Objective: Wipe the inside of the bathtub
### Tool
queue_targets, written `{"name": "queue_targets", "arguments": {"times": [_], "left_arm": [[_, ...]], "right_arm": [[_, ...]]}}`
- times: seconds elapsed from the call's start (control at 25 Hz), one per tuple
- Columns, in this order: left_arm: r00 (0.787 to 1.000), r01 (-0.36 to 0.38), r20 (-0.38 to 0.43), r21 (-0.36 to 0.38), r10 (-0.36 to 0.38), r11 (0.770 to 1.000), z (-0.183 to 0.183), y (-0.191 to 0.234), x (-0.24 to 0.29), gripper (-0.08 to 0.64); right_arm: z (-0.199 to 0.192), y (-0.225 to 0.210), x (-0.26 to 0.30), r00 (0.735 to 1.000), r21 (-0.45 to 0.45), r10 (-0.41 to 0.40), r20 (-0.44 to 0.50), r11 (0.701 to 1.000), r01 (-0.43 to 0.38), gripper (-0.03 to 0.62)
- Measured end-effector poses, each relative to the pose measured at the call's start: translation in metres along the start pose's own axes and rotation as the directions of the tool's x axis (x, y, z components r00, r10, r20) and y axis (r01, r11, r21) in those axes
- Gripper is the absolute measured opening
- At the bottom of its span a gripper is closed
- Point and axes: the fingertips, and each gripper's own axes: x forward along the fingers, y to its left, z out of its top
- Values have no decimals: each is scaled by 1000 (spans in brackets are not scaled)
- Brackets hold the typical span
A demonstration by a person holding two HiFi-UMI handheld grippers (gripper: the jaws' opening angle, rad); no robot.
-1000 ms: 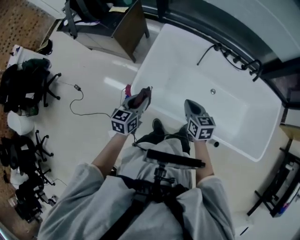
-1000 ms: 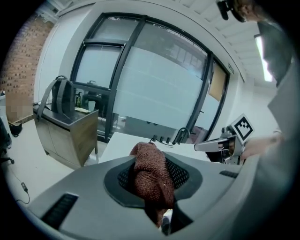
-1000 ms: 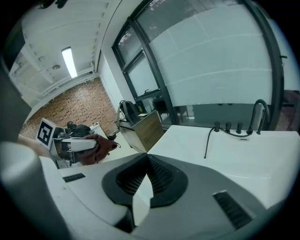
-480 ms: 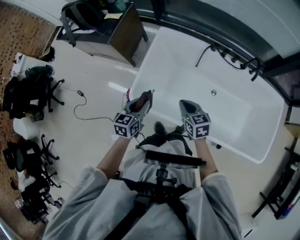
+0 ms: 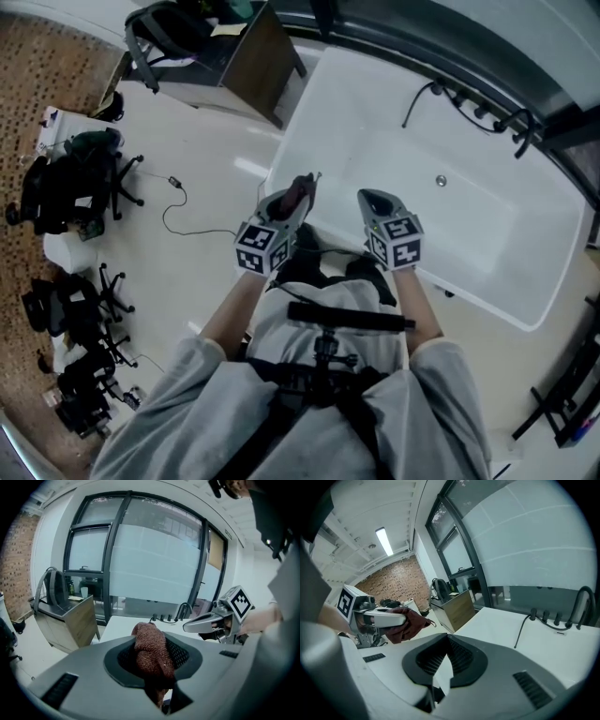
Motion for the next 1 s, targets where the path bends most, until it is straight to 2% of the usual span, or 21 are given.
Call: {"name": "queue_targets", "arguments": {"times": [0.16,0.32,0.44,0.56,0.68,0.8,0.84,0.92,1.0], "left_arm": [[1000,-1,-29,31,2,1000,-2,23,13,103],[994,38,-104,90,-28,995,-16,48,36,103],[984,66,-174,191,-32,979,-25,74,54,103],[968,103,-248,303,-26,947,-40,101,77,103],[943,163,-332,424,-15,891,-66,122,102,103],[919,226,-395,496,-14,838,-90,137,135,103],[909,253,-418,523,-14,814,-97,143,145,103],[885,320,-465,593,-10,739,-111,156,164,103],[863,385,-506,660,2,645,-124,167,180,103]], "right_arm": [[3,5,20,1000,13,-2,11,1000,2,8],[-4,5,54,1000,14,-25,2,1000,25,8],[-10,9,86,999,36,-44,-5,998,44,8],[-21,8,120,999,70,-51,-20,996,52,8],[-39,0,151,998,102,-58,-29,993,61,8],[-60,-14,181,997,114,-61,-38,991,65,8],[-66,-18,192,997,121,-58,-43,991,63,8],[-73,-25,214,997,135,-50,-54,989,57,8],[-80,-31,235,997,130,-43,-71,990,52,8]]}}
